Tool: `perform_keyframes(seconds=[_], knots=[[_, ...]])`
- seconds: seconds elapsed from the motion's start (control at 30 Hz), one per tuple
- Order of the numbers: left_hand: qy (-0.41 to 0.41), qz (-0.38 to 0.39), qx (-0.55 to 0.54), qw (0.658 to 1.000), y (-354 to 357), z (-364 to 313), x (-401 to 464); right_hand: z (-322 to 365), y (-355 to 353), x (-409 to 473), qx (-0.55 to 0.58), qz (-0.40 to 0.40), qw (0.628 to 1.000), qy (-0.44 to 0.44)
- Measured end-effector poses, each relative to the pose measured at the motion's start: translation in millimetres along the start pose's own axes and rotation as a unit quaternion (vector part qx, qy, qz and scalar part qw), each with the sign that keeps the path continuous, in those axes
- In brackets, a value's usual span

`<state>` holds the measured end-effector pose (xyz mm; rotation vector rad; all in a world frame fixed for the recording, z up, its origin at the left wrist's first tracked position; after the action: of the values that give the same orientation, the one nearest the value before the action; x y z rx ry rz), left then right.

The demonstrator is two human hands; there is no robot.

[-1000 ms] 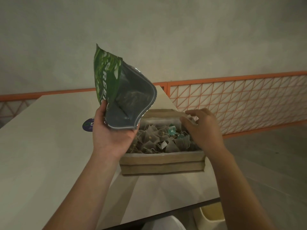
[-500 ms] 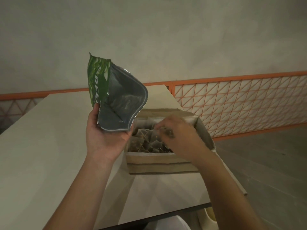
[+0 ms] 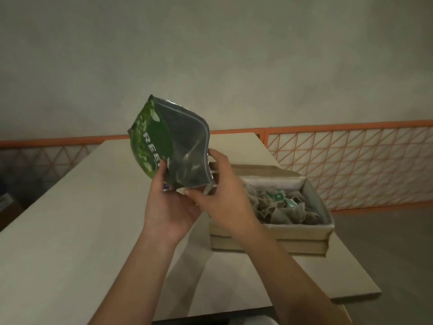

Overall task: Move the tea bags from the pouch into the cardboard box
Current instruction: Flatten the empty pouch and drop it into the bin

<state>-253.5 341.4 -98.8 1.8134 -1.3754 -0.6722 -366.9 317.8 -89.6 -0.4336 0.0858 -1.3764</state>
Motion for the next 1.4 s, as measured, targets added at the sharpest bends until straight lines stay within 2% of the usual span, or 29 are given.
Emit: perform_keyframes(seconds=[0.1,0.17,0.27,0.33,0.4,0.47,0.5,0.53,0.6,0.7,0.9,1.0,1.1,1.17,1.23,1.4], knots=[[-0.025,-0.022,0.037,0.999,-5.0,-12.7,-0.7,3.8,12.2,7.8,-0.025,-0.085,0.995,-0.048],[-0.019,-0.045,0.086,0.995,-8.1,-24.0,-0.1,8.9,13.6,11.3,-0.02,-0.102,0.99,-0.094],[0.082,-0.107,0.202,0.97,-11.7,-43.0,1.0,20.8,8.1,19.3,0.017,-0.086,0.989,-0.12],[0.205,-0.162,0.296,0.919,-17.9,-59.7,5.7,31.7,-0.2,26.0,0.052,-0.057,0.992,-0.104],[0.303,-0.201,0.402,0.84,-24.8,-81.8,9.8,42.7,-11.0,31.8,0.093,-0.029,0.991,-0.094],[0.34,-0.165,0.492,0.784,-34.0,-101.4,13.0,53.0,-20.9,34.8,0.141,-0.001,0.986,-0.083],[0.341,-0.128,0.518,0.774,-38.9,-109.1,14.9,57.0,-24.1,35.9,0.18,0.017,0.981,-0.071],[0.337,-0.088,0.529,0.774,-41.9,-115.3,14.9,60.4,-26.2,37.2,0.221,0.034,0.973,-0.056],[0.33,-0.02,0.511,0.794,-46.7,-124.0,13.5,66.5,-25.8,40.6,0.29,0.045,0.955,-0.035],[0.349,0.009,0.493,0.797,-51.4,-130.9,7.3,73.5,-19.7,43.6,0.342,0.032,0.939,-0.022],[0.382,-0.028,0.432,0.817,-58.7,-138.5,-7.8,71.7,2.5,40.7,0.37,0.0,0.929,0.02],[0.373,-0.07,0.38,0.844,-63.3,-142.4,-7.5,63.4,16.5,30.1,0.298,-0.006,0.954,0.029],[0.361,-0.129,0.294,0.876,-67.3,-148.5,-5.6,43.5,45.8,6.4,0.235,0.061,0.969,0.048],[0.356,-0.163,0.271,0.879,-73.0,-151.7,-4.0,24.4,67.1,-9.3,0.225,0.101,0.968,0.053],[0.352,-0.19,0.263,0.878,-80.2,-153.9,-3.3,3.5,83.2,-19.9,0.196,0.107,0.973,0.06],[0.32,-0.226,0.261,0.882,-99.4,-160.7,0.5,-16.3,98.5,-17.0,0.159,0.006,0.986,0.051]])
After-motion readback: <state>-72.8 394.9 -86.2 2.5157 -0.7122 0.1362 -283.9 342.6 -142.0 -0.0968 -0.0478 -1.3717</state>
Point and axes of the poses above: each hand's wrist, its own x-axis towards the middle knuckle, its own y-axis out of the palm, z = x × y, the point moved 1 cm from there along x, towards the middle knuckle, and after that the axes turned 15 degrees about y, right-handed, at the moved point
